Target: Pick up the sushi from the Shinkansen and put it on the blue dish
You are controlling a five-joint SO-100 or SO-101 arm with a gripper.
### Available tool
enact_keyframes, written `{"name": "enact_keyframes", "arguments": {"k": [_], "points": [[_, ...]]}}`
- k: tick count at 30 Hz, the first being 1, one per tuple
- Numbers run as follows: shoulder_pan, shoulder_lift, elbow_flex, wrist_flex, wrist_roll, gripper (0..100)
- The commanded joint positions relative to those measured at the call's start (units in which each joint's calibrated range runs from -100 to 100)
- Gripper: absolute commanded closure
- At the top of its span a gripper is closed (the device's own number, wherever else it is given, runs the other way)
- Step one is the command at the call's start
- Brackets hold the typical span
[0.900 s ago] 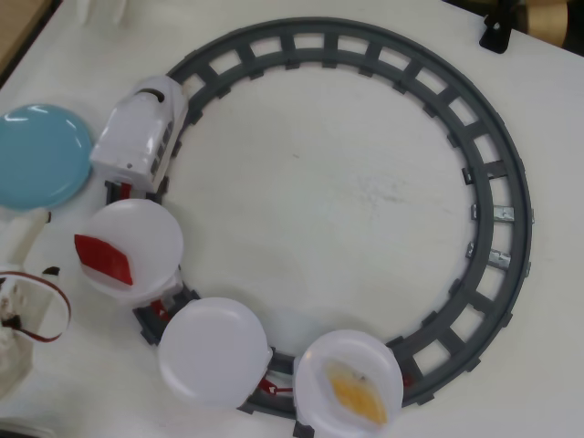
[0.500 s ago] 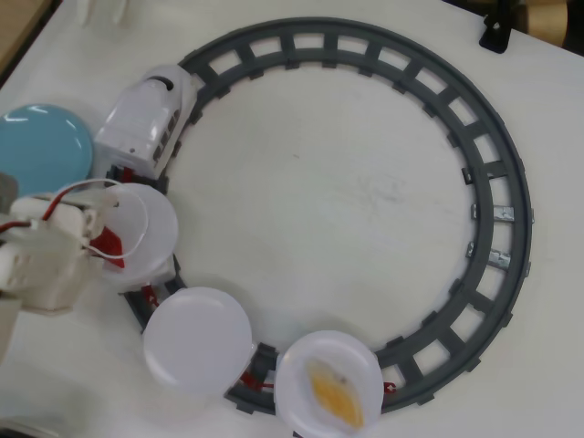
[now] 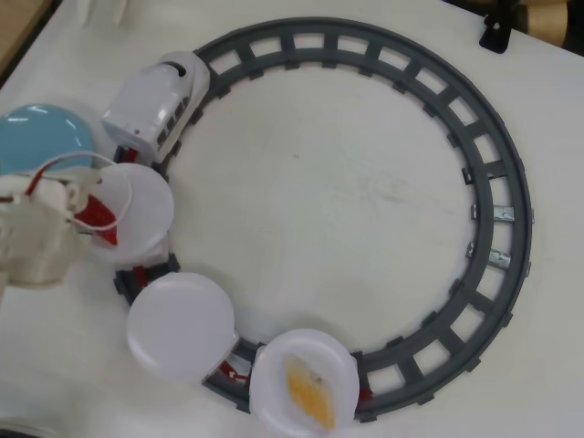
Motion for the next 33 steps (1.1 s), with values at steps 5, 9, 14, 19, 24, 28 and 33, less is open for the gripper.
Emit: {"name": "enact_keyframes", "arguments": {"k": [5,9,14,19,24,28,33], "points": [[-4.63,13.19,-20.86,5.42,-2.74,76],[-6.04,19.83,-29.07,8.14,-3.42,76],[-7.62,27.54,-36.1,10.43,-6.09,76],[-7.53,32.68,-41.96,11.19,-7.82,76],[-6.83,37.25,-47.19,10.51,-8.5,76],[-6.04,41.89,-52.15,10.51,-8.39,76],[-4.63,48.36,-59.73,10.43,-7.61,76]]}}
